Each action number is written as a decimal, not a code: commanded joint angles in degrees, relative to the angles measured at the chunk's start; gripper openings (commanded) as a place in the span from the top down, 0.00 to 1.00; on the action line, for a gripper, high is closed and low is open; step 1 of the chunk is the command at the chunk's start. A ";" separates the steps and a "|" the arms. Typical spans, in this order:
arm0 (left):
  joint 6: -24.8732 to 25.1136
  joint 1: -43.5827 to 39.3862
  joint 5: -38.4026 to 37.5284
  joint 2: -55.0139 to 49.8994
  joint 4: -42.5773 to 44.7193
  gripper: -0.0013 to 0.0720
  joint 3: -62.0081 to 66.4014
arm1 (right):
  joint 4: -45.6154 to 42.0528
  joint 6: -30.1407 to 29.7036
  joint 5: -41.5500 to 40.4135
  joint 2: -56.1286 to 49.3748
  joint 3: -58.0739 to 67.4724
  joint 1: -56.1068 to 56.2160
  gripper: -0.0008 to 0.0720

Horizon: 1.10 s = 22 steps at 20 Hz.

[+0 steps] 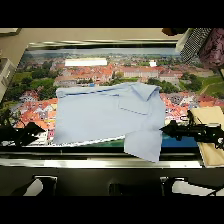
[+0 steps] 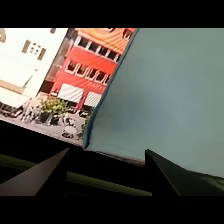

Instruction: Fold the clothes and pants, and hang the long-sleeved shirts on hangers.

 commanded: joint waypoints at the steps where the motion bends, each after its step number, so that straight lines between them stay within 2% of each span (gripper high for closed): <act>1: 1.99 0.11 2.93 -1.60 -2.80 0.25 -6.97 | 0.37 0.22 1.20 0.24 0.02 0.02 0.95; 7: 2.51 -3.87 7.72 -4.96 -4.76 0.25 -7.93 | 0.22 0.68 -1.79 4.63 0.02 0.02 0.95; 15: 1.57 -9.01 9.94 -9.68 -5.14 0.27 -7.93 | 0.15 1.51 -0.26 5.99 0.02 0.02 0.95; 16: 1.57 -9.60 9.90 -9.68 -5.14 0.35 -7.93 | 0.15 1.51 -0.31 6.36 0.02 0.02 0.95; 17: 1.60 -10.01 9.79 -9.66 -5.20 0.57 -7.91 | 0.15 1.53 -0.28 6.88 0.02 0.02 0.95; 18: 1.60 -10.05 9.57 -9.66 -5.51 0.83 -7.80 | 0.07 1.79 -0.22 7.43 0.02 0.02 0.95; 19: 1.66 -10.05 9.53 -9.60 -6.19 0.96 -7.52 | 0.07 1.95 0.00 8.24 0.02 0.02 0.95; 22: 1.84 -10.08 9.57 -9.42 -8.59 0.96 -4.50 | 1.11 1.05 1.44 11.47 0.02 1.29 0.95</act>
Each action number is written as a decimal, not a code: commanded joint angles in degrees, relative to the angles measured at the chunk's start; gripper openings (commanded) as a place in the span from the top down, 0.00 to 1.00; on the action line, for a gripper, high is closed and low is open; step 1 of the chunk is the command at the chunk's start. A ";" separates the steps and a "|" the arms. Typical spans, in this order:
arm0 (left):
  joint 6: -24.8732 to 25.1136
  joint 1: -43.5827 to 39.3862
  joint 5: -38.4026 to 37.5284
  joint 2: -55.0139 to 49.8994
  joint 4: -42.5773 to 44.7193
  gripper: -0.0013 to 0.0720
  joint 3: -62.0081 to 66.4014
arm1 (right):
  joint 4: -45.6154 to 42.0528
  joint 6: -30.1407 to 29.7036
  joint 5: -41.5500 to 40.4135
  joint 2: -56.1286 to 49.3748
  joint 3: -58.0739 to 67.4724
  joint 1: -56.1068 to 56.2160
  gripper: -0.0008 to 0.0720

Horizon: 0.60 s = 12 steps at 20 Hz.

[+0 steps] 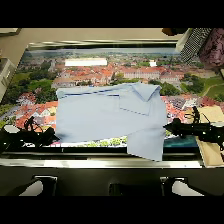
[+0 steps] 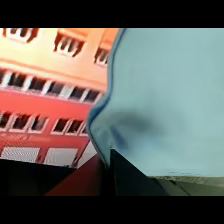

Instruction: Fold the clothes and pants, and hang the long-sleeved shirts on hangers.

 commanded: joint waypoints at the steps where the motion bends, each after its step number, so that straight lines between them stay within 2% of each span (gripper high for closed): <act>1: 0.11 -0.35 -0.33 0.07 -3.52 0.96 3.67 | 0.61 -1.25 0.72 3.78 0.24 3.69 0.95; 3: 0.09 -1.07 -0.35 0.09 -4.83 0.96 8.41 | 0.07 0.13 -3.74 6.34 1.79 11.10 0.95; 7: 0.00 -4.76 -0.44 0.42 -4.83 0.96 25.29 | -8.11 10.88 -16.17 10.40 14.71 21.84 0.95; 9: -0.02 -5.75 -0.72 0.46 -4.81 0.96 36.98 | -13.40 15.89 -17.49 11.34 25.49 23.58 0.95; 12: -2.16 -5.60 -1.38 1.44 -4.39 0.96 55.32 | -17.14 19.69 -15.98 13.25 42.88 23.67 0.95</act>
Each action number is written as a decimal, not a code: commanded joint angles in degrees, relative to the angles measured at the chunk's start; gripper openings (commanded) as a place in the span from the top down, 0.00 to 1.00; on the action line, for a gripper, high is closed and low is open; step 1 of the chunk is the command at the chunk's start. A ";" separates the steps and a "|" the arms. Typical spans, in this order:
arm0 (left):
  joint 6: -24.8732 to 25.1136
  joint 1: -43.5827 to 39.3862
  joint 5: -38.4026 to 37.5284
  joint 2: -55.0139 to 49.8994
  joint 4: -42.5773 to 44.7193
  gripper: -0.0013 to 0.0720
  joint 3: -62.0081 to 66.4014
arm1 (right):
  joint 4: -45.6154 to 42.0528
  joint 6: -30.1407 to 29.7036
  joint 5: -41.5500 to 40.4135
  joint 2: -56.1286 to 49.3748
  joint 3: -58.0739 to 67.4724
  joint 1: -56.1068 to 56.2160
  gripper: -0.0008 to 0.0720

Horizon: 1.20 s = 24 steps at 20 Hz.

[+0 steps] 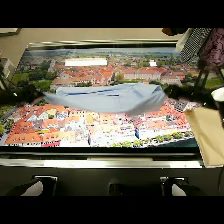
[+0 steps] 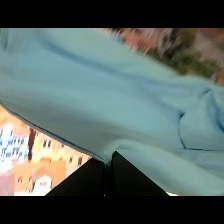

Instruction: Fold the clothes and pants, and hang the long-sleeved shirts on hangers.

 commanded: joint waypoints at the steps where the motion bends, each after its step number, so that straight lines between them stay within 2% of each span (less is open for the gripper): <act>1: -2.47 -0.48 -0.68 1.42 1.16 0.96 20.26 | -7.41 6.73 -1.07 2.95 18.93 1.66 0.95; 5: -10.23 -0.48 -0.57 8.07 13.38 0.96 35.01 | -15.82 12.81 0.81 10.80 32.00 1.66 0.95; 7: -15.54 -0.48 -0.57 13.11 19.65 0.96 36.85 | -17.70 13.18 0.68 16.31 33.70 1.66 0.95; 10: -18.75 -0.50 -1.40 19.43 24.96 0.96 36.81 | -20.85 16.50 1.81 22.56 33.68 1.66 0.95; 14: -18.58 -0.50 -5.90 21.53 27.32 0.96 36.70 | -21.55 19.98 4.44 23.41 33.66 1.66 0.95; 18: -15.63 -0.61 -9.51 17.27 26.91 0.96 31.26 | -21.40 28.06 10.99 16.90 33.62 1.66 0.95; 21: -12.61 -1.16 -7.08 10.73 24.98 0.96 23.12 | -21.40 30.93 16.57 7.10 32.37 1.66 0.95; 24: -11.17 -4.55 0.26 1.14 24.90 0.96 15.78 | -21.38 30.95 15.74 -4.00 27.96 1.68 0.95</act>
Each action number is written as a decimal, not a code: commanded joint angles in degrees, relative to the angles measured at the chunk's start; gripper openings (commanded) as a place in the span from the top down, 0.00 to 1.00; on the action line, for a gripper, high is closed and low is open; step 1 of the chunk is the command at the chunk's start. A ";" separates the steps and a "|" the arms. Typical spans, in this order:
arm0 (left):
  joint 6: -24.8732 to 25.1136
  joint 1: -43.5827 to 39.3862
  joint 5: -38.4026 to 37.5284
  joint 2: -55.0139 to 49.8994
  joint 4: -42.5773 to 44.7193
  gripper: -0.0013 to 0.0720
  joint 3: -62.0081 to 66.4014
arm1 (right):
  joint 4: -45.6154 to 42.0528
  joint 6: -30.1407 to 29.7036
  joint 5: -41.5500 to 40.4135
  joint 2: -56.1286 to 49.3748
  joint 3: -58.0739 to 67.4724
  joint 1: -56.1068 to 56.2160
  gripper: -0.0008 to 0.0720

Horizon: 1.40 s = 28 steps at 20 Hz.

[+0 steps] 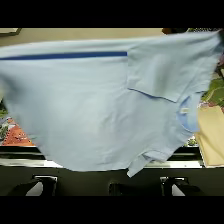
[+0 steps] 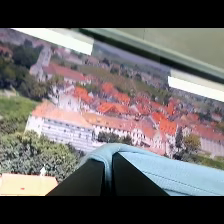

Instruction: Fold the clothes and pants, and hang the long-sleeved shirts on hangers.

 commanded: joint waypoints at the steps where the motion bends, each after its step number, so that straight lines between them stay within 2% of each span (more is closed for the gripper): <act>1: 2.43 -3.48 8.72 -11.15 -0.33 0.96 -7.78 | -0.17 1.75 0.31 -12.85 -4.20 0.02 0.95; 6: 2.36 -8.02 23.15 -29.88 -0.35 0.96 -8.48 | 0.28 1.53 -12.96 -30.40 -5.84 0.02 0.95; 9: 2.23 -8.59 30.84 -35.50 -0.33 0.96 -8.48 | 0.22 1.53 -21.84 -36.28 -5.84 0.02 0.95; 11: 2.45 -8.46 32.61 -37.24 -0.28 0.96 -8.48 | -0.50 1.53 -23.45 -38.03 -5.84 0.02 0.95; 13: 2.47 -8.11 30.69 -38.27 -0.09 0.96 -8.50 | -2.89 1.53 -20.81 -38.40 -5.84 0.02 0.95; 20: 4.66 -7.65 17.90 -39.87 0.57 0.96 -8.63 | -10.12 1.53 -1.11 -38.49 -6.16 0.04 0.95; 28: 4.61 -7.76 5.46 -44.94 0.50 0.96 -8.66 | -10.29 1.53 0.20 -39.45 -10.91 0.04 0.95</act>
